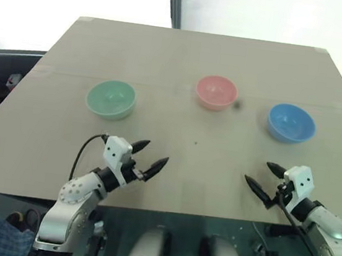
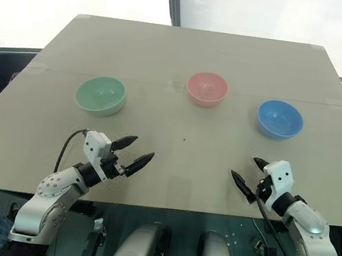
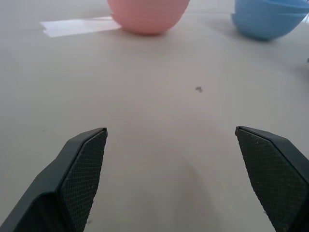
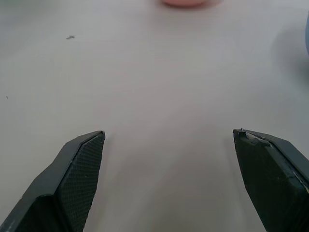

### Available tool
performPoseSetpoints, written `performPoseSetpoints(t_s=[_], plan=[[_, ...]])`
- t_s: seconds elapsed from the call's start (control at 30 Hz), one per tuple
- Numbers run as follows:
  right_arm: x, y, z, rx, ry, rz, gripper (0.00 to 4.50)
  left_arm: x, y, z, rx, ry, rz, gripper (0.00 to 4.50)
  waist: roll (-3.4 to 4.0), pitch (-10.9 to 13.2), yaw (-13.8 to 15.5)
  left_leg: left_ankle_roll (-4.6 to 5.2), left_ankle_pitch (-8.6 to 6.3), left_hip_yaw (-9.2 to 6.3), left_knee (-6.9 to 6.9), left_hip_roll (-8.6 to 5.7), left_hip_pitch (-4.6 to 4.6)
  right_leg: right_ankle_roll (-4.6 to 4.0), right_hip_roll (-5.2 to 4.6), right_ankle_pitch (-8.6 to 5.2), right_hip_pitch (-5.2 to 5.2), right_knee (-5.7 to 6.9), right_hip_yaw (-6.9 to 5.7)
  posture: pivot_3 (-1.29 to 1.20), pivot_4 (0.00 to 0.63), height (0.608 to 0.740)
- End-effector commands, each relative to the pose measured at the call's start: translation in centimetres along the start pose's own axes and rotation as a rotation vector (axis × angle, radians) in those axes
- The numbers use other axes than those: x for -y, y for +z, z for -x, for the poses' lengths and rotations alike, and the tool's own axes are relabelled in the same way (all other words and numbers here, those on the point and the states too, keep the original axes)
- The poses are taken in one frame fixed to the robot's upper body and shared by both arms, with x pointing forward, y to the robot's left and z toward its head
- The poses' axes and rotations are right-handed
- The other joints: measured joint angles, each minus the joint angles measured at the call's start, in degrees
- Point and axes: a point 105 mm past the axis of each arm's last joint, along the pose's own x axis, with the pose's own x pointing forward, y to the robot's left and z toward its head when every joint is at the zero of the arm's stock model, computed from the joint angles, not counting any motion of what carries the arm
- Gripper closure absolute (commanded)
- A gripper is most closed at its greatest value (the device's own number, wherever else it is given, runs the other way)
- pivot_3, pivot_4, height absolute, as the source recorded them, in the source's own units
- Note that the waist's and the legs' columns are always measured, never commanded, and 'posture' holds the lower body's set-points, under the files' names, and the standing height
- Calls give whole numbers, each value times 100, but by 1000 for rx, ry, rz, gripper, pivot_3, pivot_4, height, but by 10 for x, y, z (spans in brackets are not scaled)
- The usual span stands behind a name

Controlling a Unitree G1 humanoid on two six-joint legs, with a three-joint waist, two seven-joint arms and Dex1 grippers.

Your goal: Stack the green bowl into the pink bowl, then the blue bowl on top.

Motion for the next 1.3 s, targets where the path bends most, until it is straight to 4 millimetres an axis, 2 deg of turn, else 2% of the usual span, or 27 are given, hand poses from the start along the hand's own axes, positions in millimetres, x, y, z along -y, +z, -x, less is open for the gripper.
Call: performPoseSetpoints(t_s=[0.03, 0.13, 0.3, 0.47, 0.6, 0.7, 0.83, 1.03, 1.1, 1.2, 1.3], plan=[[1, 19, -19, -17, 70, 33, 45, 7, 22, -1, 85, -58, -1, 0, 1, 0, -18, 0, 0, 1, 1, 1, 2, -1, 0, -1, 1, 1, 0, 0, 150, 740], [-2, 39, -46, -49, 169, 117, 45, 14, 31, -3, 115, -116, 18, 0, 2, 0, -26, -1, 1, 1, 3, 3, 12, -15, 4, -8, 10, 5, -2, 0, 150, 740], [-9, 98, -108, -4, 267, 292, 45, 23, 38, -8, 106, -189, -29, 0, 4, 3, -54, -2, 3, 0, 8, -1, 6, 1, 5, 2, 6, 4, -4, 0, 150, 740], [-16, 123, -144, -23, 310, 363, 45, 37, 43, -11, 94, -262, -43, 0, -4, 0, -24, -22, 14, -6, 3, -4, -1, -2, 5, 0, 4, -5, -9, 0, 150, 740], [-20, 132, -162, -47, 328, 408, 45, 43, 41, -11, 78, -271, -51, 0, -3, 0, -17, -14, 10, -5, 5, -17, -29, -1, -4, 1, -20, -7, -7, 0, 150, 740], [-19, 132, -179, -106, 309, 474, 45, 46, 37, -10, 66, -262, -58, 0, -2, 0, -122, -16, 11, -5, 13, -18, -46, 0, -3, 2, -42, 4, -7, 0, 150, 740], [-22, 138, -196, -124, 299, 479, 45, 48, 36, -8, 63, -254, -58, 0, -3, 0, -151, -25, 17, -6, 14, -16, -45, 0, 0, 2, -45, 16, -8, 0, 150, 740], [-24, 127, -212, -213, 283, 543, 45, 45, 35, -8, 63, -228, -60, 0, -1, 0, -155, -34, 22, -7, 13, -15, -47, -1, 2, 2, -60, 28, -6, 0, 150, 740], [-22, 129, -217, -221, 253, 592, 45, 43, 34, -7, 62, -221, -61, 0, 0, 1, -164, -34, 21, -6, 13, -17, -47, -1, 1, 2, -60, 28, -6, 0, 150, 740], [-21, 135, -221, -212, 225, 611, 865, 39, 34, -7, 66, -204, -66, 0, 1, 1, -176, -35, 22, -6, 9, -18, -47, -2, 2, 2, -64, 28, -5, 0, 150, 740], [-21, 137, -222, -207, 226, 622, 2244, 37, 35, -8, 77, -185, -60, 0, 1, 1, -179, -37, 23, -6, 7, -18, -47, -2, 3, 2, -65, 28, -5, 0, 150, 740]])
